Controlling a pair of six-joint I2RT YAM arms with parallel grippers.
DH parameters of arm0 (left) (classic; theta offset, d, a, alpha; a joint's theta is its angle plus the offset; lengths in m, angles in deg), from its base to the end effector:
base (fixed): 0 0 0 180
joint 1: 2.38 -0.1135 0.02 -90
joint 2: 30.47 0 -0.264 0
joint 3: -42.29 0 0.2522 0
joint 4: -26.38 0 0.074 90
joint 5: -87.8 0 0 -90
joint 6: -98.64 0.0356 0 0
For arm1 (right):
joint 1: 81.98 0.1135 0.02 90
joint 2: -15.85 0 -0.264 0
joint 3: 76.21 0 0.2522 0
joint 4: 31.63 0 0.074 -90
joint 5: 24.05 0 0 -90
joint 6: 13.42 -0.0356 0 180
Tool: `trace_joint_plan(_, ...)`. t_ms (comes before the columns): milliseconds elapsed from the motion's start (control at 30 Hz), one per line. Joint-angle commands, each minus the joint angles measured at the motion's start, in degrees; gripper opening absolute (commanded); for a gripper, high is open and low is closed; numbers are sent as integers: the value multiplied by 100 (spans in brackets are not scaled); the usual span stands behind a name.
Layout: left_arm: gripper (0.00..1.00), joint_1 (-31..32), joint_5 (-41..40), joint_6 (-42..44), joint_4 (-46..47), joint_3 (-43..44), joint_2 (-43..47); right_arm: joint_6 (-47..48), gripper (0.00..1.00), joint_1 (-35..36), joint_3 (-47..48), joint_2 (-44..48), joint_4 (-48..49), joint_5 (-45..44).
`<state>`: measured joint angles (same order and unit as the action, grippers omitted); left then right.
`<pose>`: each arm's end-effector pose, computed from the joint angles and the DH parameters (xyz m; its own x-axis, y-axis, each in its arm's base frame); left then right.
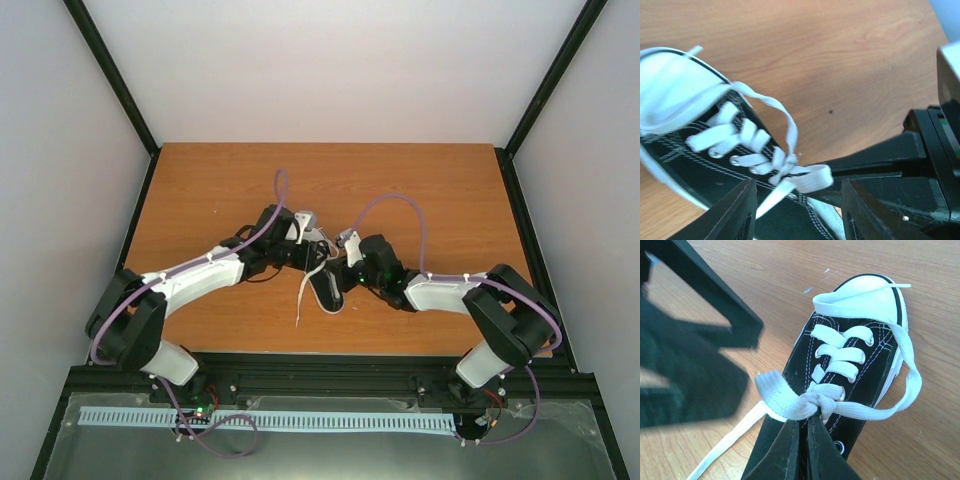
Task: Tie the shoes
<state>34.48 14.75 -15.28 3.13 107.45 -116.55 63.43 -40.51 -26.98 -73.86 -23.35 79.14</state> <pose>0.2458 -0.1973 0.2115 -0.8101 0.1226 -0.5733 0.4514 0.7544 -0.4765 0.2212 0.2064 0.1559 -0.5684 -0.2068 -0.7963 -0.6779 0.6662 0.3109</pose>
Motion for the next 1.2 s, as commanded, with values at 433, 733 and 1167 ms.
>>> trace_joint_plan(433,45,-1036,62,-669,-93,702,-936,-160,3,84,-123,165,230,-27)
trace_joint_plan(733,39,-1069,81,-846,66,890,-1570,-137,3,102,-127,173,248,18)
trace_joint_plan(1167,45,-1076,-148,-1131,578,695,-1420,-118,3,107,-92,88,257,100)
